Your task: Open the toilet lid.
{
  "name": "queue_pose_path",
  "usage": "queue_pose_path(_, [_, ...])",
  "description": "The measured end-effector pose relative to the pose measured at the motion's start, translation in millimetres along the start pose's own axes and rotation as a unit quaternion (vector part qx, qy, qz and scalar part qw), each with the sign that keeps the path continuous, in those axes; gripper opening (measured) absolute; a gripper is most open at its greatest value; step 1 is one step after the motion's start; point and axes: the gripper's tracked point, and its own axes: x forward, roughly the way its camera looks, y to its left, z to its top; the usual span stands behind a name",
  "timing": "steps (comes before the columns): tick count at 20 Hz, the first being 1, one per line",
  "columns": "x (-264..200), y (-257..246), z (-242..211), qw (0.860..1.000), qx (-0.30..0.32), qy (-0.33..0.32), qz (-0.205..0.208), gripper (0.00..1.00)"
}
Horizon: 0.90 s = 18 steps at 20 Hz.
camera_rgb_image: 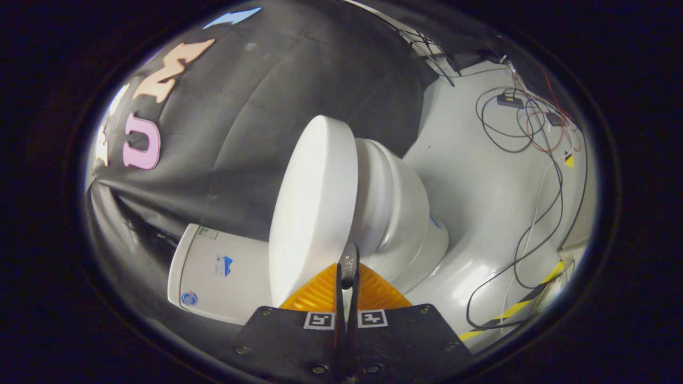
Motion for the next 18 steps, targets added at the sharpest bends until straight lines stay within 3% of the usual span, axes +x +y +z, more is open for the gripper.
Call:
queue_pose_path(9, [-25, 51, 14, 0.994, -0.096, -0.052, 0.024, 0.01])
queue_pose_path(14, [-41, 89, 14, 0.981, -0.173, -0.077, 0.043, 0.01])
queue_pose_path(18, [-47, 102, 13, 0.974, -0.201, -0.088, 0.051, 0.01])
